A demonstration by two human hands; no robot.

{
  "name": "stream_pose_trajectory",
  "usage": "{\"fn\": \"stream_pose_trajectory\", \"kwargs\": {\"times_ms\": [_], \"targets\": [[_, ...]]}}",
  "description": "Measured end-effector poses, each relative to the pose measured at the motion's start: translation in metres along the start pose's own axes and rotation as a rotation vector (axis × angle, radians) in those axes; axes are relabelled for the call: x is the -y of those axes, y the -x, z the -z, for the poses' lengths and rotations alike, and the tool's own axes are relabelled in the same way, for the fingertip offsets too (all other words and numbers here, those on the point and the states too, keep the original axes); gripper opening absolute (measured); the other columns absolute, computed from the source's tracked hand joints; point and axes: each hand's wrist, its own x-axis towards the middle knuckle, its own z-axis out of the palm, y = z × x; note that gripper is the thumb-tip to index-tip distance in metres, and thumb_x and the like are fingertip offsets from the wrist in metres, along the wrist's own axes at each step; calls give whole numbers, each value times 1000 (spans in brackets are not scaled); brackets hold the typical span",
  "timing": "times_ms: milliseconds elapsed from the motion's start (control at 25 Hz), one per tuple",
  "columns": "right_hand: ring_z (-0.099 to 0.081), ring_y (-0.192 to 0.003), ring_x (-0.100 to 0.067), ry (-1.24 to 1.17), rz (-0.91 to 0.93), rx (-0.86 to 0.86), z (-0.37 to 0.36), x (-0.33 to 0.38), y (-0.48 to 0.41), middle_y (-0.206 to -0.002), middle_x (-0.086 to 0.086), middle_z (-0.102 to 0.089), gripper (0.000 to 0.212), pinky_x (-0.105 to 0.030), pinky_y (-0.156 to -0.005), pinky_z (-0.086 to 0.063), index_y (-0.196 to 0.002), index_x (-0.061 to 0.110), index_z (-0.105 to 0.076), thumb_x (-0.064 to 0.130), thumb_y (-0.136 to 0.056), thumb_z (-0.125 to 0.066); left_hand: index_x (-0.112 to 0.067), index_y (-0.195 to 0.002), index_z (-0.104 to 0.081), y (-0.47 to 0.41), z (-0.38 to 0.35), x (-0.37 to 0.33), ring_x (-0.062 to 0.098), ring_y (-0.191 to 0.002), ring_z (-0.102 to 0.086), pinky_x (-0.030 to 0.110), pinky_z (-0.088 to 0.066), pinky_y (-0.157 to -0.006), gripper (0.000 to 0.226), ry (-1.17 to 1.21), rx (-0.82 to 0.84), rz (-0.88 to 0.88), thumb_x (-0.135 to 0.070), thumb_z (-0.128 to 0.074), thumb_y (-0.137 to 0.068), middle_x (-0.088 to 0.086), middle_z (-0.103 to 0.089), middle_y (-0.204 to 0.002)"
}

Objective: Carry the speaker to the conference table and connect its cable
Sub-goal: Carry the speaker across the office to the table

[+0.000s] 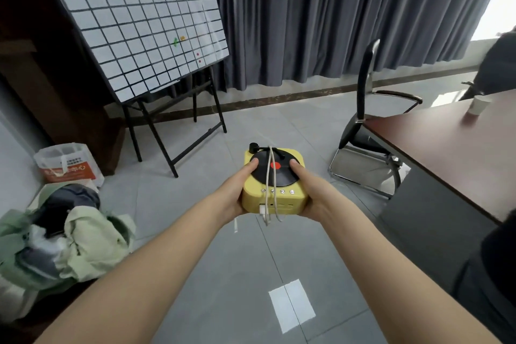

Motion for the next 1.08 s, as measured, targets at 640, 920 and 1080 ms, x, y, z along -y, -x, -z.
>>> {"fn": "stream_pose_trajectory", "kwargs": {"times_ms": [640, 920, 1080], "targets": [[-68, -85, -32, -290, 85, -262, 23, 120, -144, -105, -16, -70, 52, -45, -68, -56, -117, 5, -58, 41, -81, -68, -18, -119, -60, -231, -50, -108, 28, -100, -68, 41, -55, -84, 50, -222, 316, 110, -54, -55, -85, 9, -71, -110], [-69, -88, -34, -424, 172, -465, 41, 172, -198, -112, -16, -70, 59, -41, -63, -57, -120, 4, -58, 43, -78, -70, -18, -114, -61, -313, -96, -160, 25, -91, -68, 35, -55, -70, 48, -358, 483, 162, -54, -55, -84, 8, -72, -105], [-69, -87, -33, -466, 188, -554, 65, 189, -215, -111, -15, -70, 61, -41, -63, -56, -122, 6, -58, 46, -77, -70, -20, -106, -63, -345, -128, -167, 23, -89, -68, 34, -56, -71, 41, -395, 589, 203, -54, -53, -86, 6, -72, -102]]}}
